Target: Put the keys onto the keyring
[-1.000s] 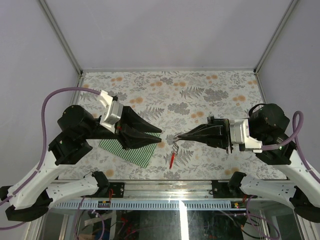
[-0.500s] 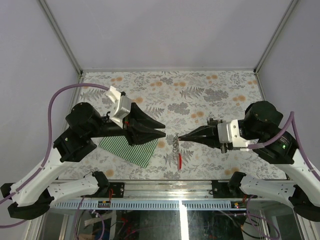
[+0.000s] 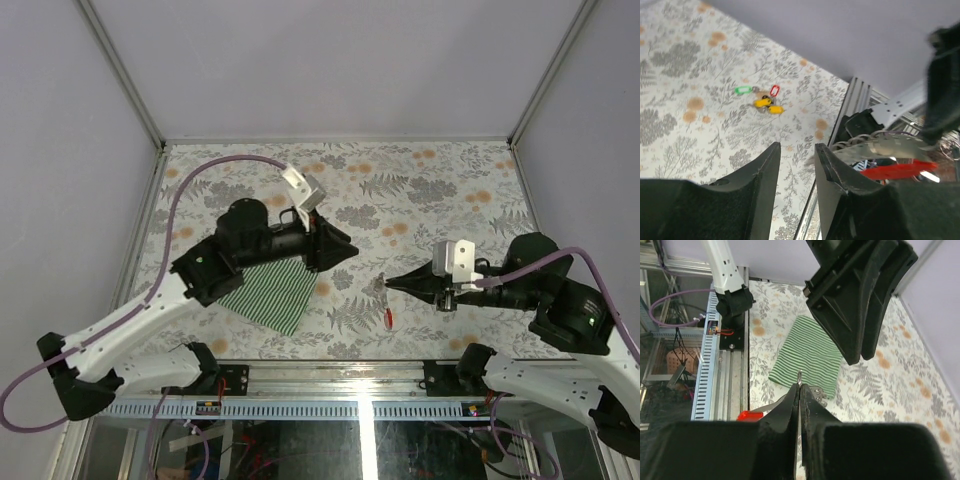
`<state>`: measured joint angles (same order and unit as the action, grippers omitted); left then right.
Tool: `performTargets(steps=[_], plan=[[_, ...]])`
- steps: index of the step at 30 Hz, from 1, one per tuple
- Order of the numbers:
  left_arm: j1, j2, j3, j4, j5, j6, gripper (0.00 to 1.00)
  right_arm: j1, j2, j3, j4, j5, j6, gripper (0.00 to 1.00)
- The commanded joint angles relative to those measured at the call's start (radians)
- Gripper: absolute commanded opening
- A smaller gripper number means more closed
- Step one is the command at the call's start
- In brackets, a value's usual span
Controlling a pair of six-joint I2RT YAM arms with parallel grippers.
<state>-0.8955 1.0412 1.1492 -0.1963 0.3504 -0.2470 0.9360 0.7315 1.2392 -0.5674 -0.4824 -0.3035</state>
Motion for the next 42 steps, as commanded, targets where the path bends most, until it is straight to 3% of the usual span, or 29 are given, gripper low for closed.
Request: performTargets(steps=[1, 11, 22, 28, 36, 42], plan=[[0.025, 0.080, -0.039, 0.134, -0.110, -0.067, 0.35, 0.005, -0.037, -0.013, -0.036, 0.132, 0.090, 0.00], [0.058, 0.406, -0.024, 0.282, -0.098, -0.142, 0.35, 0.005, -0.142, -0.041, -0.080, 0.304, 0.241, 0.00], [-0.037, 0.904, 0.247, 0.319, -0.089, -0.185, 0.37, 0.005, -0.183, -0.033, -0.059, 0.380, 0.335, 0.00], [-0.102, 1.117, 0.459, 0.250, -0.160, -0.195, 0.37, 0.005, -0.176, -0.033, -0.027, 0.381, 0.352, 0.00], [-0.171, 1.285, 0.689, 0.136, -0.298, -0.181, 0.39, 0.005, -0.168, -0.050, 0.009, 0.368, 0.361, 0.00], [-0.207, 1.390, 0.862, -0.003, -0.455, -0.162, 0.47, 0.005, -0.174, -0.068, 0.026, 0.357, 0.370, 0.00]])
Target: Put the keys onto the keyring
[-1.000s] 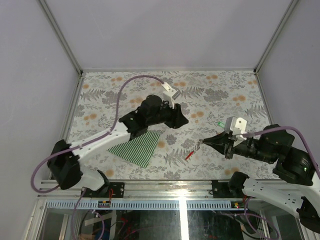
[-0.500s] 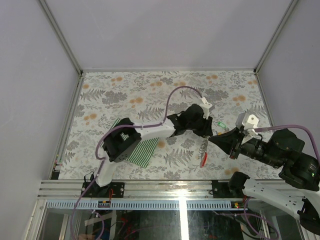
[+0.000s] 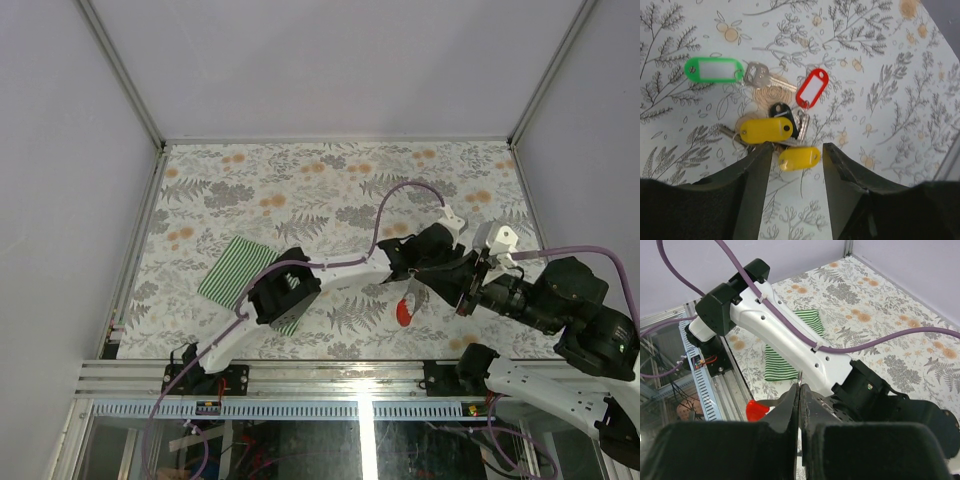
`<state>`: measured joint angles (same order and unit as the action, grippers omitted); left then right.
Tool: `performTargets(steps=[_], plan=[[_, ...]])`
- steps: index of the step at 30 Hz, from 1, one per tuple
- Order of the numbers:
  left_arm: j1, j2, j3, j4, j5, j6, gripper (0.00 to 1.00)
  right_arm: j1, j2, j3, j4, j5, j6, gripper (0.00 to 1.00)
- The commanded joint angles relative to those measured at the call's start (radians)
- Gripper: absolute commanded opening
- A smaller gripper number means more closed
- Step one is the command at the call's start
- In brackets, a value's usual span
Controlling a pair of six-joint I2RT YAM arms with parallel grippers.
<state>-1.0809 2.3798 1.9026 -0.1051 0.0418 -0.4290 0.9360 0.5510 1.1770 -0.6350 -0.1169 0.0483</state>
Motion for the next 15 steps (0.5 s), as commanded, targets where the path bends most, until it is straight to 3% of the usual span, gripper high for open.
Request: performTargets(steps=[1, 5, 15], plan=[[-0.025, 0.063, 0.126, -0.105, -0.164, 0.023, 0.49, 0.005, 0.006, -0.007, 0.095, -0.011, 0.021, 0.00], [-0.041, 0.088, 0.164, -0.106, -0.191, 0.044, 0.53, 0.005, 0.008, -0.012, 0.095, -0.018, 0.023, 0.00], [-0.063, 0.120, 0.191, -0.020, -0.049, 0.026, 0.49, 0.005, 0.006, -0.018, 0.093, -0.017, 0.029, 0.00]])
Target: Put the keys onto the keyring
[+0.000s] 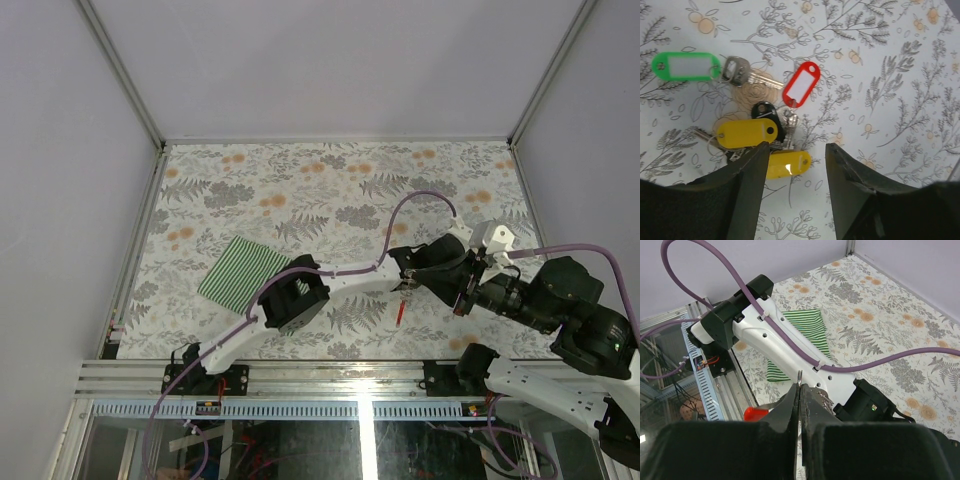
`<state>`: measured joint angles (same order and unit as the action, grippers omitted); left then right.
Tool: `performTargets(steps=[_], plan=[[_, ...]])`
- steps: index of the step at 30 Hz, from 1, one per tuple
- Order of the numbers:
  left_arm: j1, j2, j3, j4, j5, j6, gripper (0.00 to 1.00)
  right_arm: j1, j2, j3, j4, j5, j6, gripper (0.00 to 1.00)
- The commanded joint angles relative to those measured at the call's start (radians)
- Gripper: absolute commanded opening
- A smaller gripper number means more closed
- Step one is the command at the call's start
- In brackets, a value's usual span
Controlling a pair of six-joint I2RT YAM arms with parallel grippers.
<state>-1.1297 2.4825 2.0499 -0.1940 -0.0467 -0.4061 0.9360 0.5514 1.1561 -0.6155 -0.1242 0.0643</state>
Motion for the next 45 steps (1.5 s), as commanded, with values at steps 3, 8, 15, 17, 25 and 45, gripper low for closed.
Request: performTargets(steps=[3, 8, 15, 17, 25, 45], plan=[[-0.013, 0.035, 0.058, 0.081, 0.050, 0.000, 0.49, 0.005, 0.008, 0.003, 0.071, -0.012, 0.014, 0.00], [-0.013, 0.064, 0.075, 0.120, 0.077, 0.006, 0.49, 0.005, 0.011, 0.005, 0.069, -0.015, 0.017, 0.00], [-0.013, 0.063, 0.039, 0.269, 0.120, 0.022, 0.46, 0.004, 0.016, 0.003, 0.071, -0.025, 0.024, 0.00], [-0.012, 0.046, 0.011, 0.324, 0.137, 0.021, 0.46, 0.004, 0.017, 0.002, 0.071, -0.027, 0.025, 0.00], [-0.005, 0.079, 0.045, 0.371, 0.153, -0.015, 0.46, 0.006, 0.030, -0.001, 0.073, -0.022, 0.033, 0.00], [0.036, 0.205, 0.179, 0.338, 0.165, -0.157, 0.47, 0.005, 0.044, -0.025, 0.082, 0.013, 0.045, 0.00]])
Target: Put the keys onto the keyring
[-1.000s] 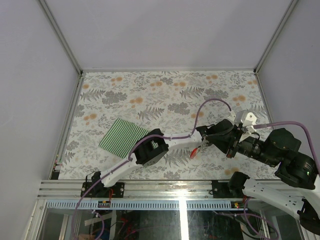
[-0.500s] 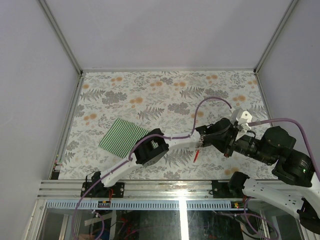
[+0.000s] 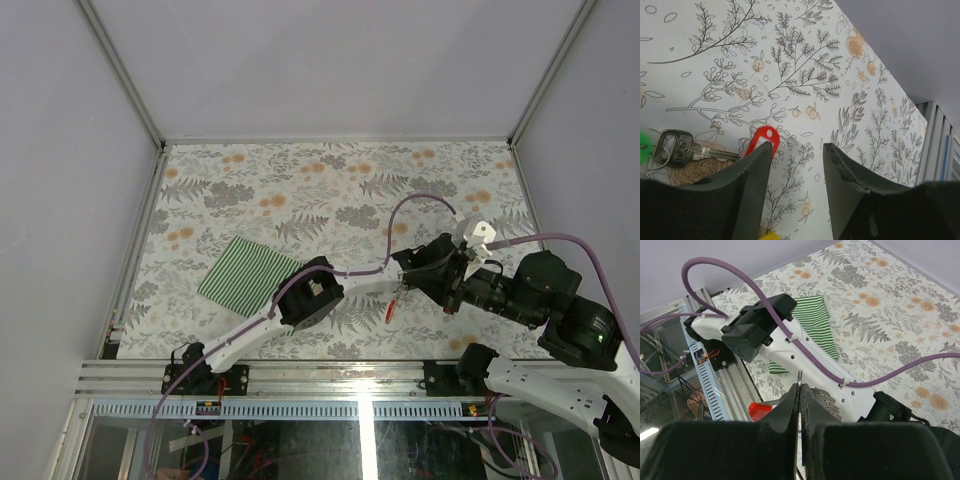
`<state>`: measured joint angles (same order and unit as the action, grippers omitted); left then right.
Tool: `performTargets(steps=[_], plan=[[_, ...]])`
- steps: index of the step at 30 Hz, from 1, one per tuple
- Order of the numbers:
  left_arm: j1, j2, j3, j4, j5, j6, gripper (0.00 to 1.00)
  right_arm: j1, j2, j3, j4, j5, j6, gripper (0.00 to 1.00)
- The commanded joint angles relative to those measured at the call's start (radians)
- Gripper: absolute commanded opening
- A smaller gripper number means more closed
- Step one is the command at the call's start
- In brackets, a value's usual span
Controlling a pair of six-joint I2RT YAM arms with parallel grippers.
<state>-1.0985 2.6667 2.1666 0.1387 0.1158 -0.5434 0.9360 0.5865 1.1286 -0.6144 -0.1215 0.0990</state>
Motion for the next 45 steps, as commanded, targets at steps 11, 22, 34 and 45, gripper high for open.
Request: performTargets(steps=[11, 22, 34, 45], plan=[[0.009, 0.048, 0.090, -0.028, -0.002, -0.035, 0.48, 0.004, 0.009, -0.002, 0.076, 0.019, 0.012, 0.00], [0.009, 0.041, 0.079, -0.086, -0.049, -0.030, 0.48, 0.005, 0.007, -0.009, 0.081, 0.016, 0.014, 0.00], [0.023, -0.037, -0.022, -0.175, -0.066, -0.035, 0.48, 0.005, -0.004, -0.017, 0.086, 0.019, 0.019, 0.00], [0.029, -0.131, -0.180, -0.216, -0.059, 0.024, 0.47, 0.006, -0.003, -0.017, 0.096, 0.008, 0.019, 0.00]])
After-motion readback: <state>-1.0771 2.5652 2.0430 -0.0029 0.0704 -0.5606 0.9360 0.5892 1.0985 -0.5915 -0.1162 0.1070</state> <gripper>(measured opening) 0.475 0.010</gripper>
